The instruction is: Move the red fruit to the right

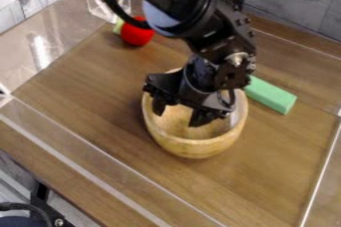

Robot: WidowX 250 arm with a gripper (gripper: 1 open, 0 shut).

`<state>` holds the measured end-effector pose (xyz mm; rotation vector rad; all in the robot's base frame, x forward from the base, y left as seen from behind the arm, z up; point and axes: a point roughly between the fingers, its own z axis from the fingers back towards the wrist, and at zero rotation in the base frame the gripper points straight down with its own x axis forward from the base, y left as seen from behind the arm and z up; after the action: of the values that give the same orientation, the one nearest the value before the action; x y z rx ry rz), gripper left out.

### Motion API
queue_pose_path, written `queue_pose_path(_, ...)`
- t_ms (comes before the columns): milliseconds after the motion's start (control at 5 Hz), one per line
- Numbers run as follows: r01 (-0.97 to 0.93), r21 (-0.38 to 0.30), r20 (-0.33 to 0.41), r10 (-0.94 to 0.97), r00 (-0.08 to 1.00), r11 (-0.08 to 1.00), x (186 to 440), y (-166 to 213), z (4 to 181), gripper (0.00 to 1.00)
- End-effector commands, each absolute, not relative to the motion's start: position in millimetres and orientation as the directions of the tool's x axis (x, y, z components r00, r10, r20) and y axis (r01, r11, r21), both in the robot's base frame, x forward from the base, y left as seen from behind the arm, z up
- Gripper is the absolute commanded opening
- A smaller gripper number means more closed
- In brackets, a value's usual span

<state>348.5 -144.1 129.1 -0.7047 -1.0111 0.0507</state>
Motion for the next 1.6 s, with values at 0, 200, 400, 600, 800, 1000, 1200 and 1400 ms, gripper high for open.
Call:
queue_pose_path(0, 0.285, -0.554, 0.770, 0.352, 0.532, 0.782, 346.5, -142.6, 127.7, 0.00)
queue_pose_path(200, 0.261, -0.555, 0.769, 0.367, 0.523, 0.790, 349.7, -142.0, 127.2, 0.00)
queue_pose_path(400, 0.235, -0.555, 0.768, 0.383, 0.514, 0.798, 352.9, -143.0, 126.5, 0.00)
queue_pose_path(600, 0.235, -0.556, 0.766, 0.382, 0.516, 0.797, 354.7, -147.5, 120.8, 0.00)
queue_pose_path(800, 0.234, -0.557, 0.765, 0.382, 0.519, 0.797, 356.3, -149.4, 116.6, 0.00)
queue_pose_path(1000, 0.210, -0.558, 0.763, 0.396, 0.511, 0.803, 351.4, -150.8, 115.2, 0.00)
queue_pose_path(1200, 0.186, -0.558, 0.762, 0.410, 0.502, 0.808, 346.6, -154.5, 113.6, 0.00)
queue_pose_path(1400, 0.195, -0.559, 0.760, 0.404, 0.510, 0.806, 345.0, -154.0, 115.7, 0.00)
